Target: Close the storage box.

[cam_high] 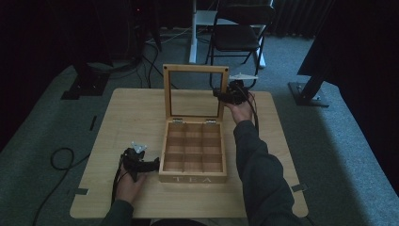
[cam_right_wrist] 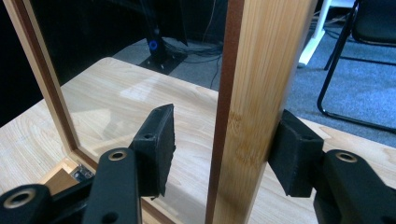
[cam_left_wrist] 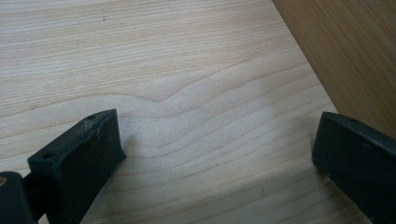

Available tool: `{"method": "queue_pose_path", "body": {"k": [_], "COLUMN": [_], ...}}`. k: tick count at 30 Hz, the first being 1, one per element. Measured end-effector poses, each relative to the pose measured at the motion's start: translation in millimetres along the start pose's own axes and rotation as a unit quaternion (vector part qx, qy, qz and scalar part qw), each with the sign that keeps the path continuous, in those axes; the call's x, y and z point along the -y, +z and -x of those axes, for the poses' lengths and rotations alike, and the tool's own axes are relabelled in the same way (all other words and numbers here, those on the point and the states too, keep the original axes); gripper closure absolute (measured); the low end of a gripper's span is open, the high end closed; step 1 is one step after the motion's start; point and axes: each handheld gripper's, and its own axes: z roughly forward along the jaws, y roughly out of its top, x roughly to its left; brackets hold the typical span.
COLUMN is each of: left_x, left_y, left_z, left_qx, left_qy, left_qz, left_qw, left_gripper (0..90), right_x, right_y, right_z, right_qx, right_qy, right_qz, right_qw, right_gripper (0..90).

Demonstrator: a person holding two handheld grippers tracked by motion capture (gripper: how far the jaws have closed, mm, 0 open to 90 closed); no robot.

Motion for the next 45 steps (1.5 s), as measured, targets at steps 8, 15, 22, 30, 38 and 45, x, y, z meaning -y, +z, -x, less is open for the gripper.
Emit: {"method": "queue_pose_path", "body": {"k": [8,15,22,30,38,45], "left_x": [0.0,0.0,-0.1,-0.1,-0.1,-0.1], "left_y": [0.0,-0.1,-0.1,-0.1,0.1,0.0], "left_z": [0.0,0.0,-0.1,-0.2,0.1,0.0], "left_qx": [0.000,0.000,0.000,0.000,0.000,0.000], "left_qy": [0.000,0.000,0.000,0.001,-0.001,0.000], "left_qz": [0.000,0.000,-0.001,0.000,0.000,0.000], "left_qw": [1.0000,1.0000,1.0000,1.0000,1.0000,1.0000], "left_gripper": [1.6,1.6,1.6,1.6,1.6,1.6], "right_x": [5.1,9.2,15.3,24.4,28.5,25.8], "right_y": [-12.2,-20.3,-35.5,-45.8,-55.7,-68.5], "right_z": [-7.0,-11.8,-19.5,-22.7,-28.0,-31.6], "right_qx": [-0.001,-0.006,-0.015,-0.030,-0.028,-0.027], "right_qy": [-0.011,-0.018,-0.031,-0.032,-0.038,-0.020], "right_qz": [0.012,0.021,0.022,0.034,0.029,0.035], "right_qw": [0.9999,0.9996,0.9992,0.9985,0.9984,0.9988], "right_gripper": [46.0,46.3,48.1,48.0,48.5,50.0]}}
